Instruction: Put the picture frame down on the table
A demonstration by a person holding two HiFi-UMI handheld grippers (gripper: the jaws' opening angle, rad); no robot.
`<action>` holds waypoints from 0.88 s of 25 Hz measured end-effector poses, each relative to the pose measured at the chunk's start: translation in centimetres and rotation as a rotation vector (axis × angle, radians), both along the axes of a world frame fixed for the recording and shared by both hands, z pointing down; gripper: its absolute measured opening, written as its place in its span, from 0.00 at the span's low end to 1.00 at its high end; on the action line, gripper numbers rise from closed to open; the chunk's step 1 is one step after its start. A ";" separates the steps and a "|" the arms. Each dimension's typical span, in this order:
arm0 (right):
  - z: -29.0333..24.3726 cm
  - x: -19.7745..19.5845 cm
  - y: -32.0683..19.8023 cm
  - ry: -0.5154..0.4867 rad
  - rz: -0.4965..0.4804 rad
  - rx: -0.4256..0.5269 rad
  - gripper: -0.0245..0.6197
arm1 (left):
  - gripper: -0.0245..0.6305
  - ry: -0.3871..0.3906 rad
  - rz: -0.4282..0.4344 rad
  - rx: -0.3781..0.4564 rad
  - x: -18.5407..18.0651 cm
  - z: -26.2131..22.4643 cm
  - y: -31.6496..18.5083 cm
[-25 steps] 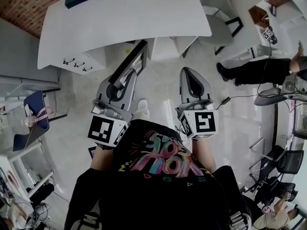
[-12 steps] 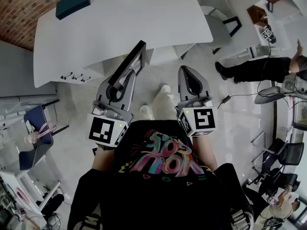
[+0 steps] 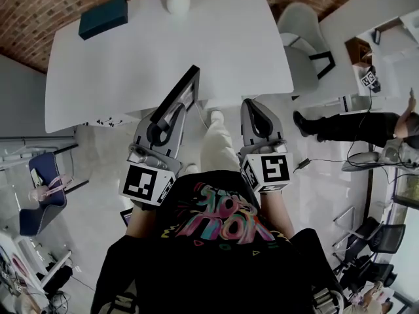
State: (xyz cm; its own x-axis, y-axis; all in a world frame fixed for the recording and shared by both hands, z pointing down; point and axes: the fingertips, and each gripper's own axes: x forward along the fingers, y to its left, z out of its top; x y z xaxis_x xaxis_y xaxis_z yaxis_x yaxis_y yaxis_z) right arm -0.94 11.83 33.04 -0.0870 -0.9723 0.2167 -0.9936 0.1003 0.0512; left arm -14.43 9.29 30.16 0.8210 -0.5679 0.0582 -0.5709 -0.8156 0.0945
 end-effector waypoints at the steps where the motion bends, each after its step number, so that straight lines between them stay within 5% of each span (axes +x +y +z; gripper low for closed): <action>1: -0.1 1.2 -1.4 -0.001 -0.006 0.002 0.07 | 0.08 -0.003 -0.006 0.001 1.1 0.0 -1.4; 13: -1.7 14.8 -20.6 0.009 -0.146 0.004 0.07 | 0.08 -0.014 -0.109 -0.018 15.2 -1.0 -18.6; 22: -2.1 18.5 -30.1 -0.005 -0.275 0.012 0.07 | 0.08 -0.030 -0.203 -0.028 20.1 -1.2 -26.4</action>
